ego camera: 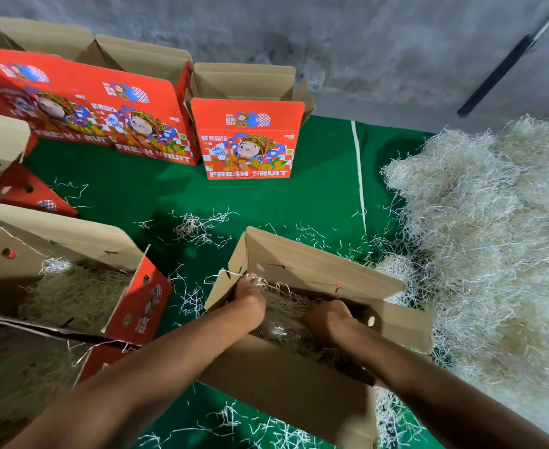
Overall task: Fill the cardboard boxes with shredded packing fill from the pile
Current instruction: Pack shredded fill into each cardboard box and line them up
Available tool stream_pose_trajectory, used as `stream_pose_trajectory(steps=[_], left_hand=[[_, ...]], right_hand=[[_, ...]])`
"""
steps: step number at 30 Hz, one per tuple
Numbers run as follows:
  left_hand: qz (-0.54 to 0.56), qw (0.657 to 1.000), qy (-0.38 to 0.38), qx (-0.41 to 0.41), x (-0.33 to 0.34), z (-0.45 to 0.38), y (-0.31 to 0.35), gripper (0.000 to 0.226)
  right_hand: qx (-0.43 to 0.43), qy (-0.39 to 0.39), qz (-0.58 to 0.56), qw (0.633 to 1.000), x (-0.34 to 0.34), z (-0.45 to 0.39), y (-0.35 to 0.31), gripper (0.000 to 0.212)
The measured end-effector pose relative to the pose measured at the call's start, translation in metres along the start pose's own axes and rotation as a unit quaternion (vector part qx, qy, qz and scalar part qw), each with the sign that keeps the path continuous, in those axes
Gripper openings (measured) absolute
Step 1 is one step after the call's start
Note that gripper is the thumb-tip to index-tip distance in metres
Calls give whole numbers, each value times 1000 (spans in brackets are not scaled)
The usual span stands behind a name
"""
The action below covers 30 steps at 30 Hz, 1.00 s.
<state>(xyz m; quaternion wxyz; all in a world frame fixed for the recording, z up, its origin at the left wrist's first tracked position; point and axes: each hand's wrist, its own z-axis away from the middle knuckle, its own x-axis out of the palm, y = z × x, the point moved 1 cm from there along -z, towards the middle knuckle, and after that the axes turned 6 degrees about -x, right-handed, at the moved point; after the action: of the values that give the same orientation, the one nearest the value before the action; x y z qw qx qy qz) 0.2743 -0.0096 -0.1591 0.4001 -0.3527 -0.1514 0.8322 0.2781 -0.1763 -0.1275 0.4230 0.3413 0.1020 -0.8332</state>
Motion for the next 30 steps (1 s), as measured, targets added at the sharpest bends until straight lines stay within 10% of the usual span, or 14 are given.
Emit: stream_pose_trajectory(steps=[6, 12, 17, 24, 30], left_hand=[[3, 1000, 11, -17, -3, 11, -10, 51], [323, 925, 196, 47, -22, 31, -12, 41], [330, 938, -39, 94, -14, 31, 8, 28], [354, 925, -134, 45, -3, 27, 10, 44], [425, 903, 65, -11, -3, 33, 28, 28]], right_hand=[[88, -35, 29, 995, 14, 23, 11, 42], [71, 113, -128, 983, -2, 37, 6, 29], [16, -29, -207, 978, 13, 33, -4, 38], [34, -53, -224, 972, 14, 22, -9, 30], [75, 82, -155, 982, -1, 25, -3, 35]])
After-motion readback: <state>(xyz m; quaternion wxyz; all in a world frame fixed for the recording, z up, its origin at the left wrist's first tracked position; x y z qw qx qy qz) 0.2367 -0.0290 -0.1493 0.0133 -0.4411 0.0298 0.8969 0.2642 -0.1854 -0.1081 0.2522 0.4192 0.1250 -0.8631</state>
